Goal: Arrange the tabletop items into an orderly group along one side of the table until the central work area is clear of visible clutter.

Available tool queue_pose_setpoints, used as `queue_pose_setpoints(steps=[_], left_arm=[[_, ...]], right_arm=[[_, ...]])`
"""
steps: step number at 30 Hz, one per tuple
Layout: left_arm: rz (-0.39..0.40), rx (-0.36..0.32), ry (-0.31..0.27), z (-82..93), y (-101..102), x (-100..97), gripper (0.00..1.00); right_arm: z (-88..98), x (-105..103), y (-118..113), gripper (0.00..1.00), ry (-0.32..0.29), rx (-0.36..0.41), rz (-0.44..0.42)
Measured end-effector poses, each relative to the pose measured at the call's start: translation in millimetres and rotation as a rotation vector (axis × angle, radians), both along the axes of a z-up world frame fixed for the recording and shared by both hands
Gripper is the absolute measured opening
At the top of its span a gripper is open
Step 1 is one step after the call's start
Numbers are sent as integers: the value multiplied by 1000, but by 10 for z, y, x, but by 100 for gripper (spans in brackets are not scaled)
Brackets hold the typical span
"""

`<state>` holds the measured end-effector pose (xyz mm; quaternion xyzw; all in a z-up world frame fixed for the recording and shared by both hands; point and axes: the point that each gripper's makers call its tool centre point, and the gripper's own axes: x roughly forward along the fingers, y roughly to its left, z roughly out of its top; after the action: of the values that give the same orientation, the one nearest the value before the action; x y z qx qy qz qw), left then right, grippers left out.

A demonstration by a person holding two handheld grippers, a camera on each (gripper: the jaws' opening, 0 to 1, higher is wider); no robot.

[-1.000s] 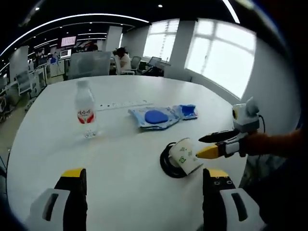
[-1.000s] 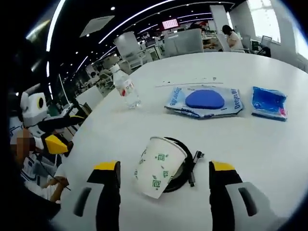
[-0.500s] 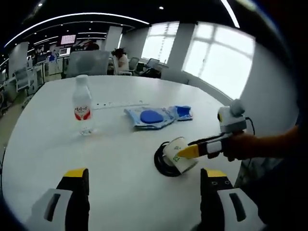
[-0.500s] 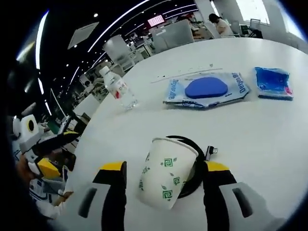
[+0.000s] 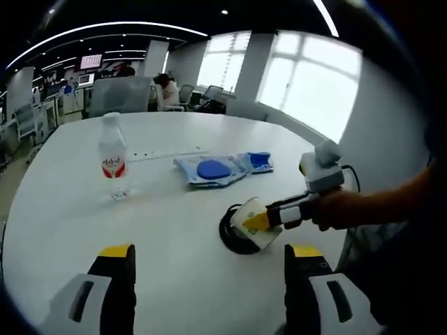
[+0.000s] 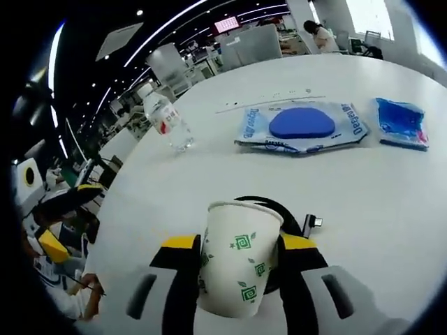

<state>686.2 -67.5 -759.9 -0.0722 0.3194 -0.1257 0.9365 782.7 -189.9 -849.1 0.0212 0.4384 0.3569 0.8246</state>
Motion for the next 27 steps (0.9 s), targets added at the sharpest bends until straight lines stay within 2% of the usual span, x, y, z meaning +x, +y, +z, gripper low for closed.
queue_pose_setpoints(steps=[8,11,13,14,15,19,22,24,27], left_arm=[[-85,-13,25,-40,-120,7,75],[-126,-21,29,-26,-202,35,67],[-171,-19,32,-9,-270,54,62],[-217,-15,34,2,-318,61,58],[-233,-13,34,6,-334,63,53],[-368,31,30,50,-472,207,38],[-443,64,24,74,-549,319,37],[-470,99,14,102,-576,477,36],[-506,102,15,138,-633,602,33]], right_arm=[[20,-47,9,35,-4,6,18],[33,-69,6,34,-13,10,28],[58,-73,16,34,-20,27,39],[72,-88,19,34,-25,35,45],[79,-101,19,34,-26,38,48],[124,-164,29,34,-36,69,65],[176,-183,64,34,-43,99,78],[201,-219,85,34,-54,113,94],[231,-236,101,34,-73,119,113]])
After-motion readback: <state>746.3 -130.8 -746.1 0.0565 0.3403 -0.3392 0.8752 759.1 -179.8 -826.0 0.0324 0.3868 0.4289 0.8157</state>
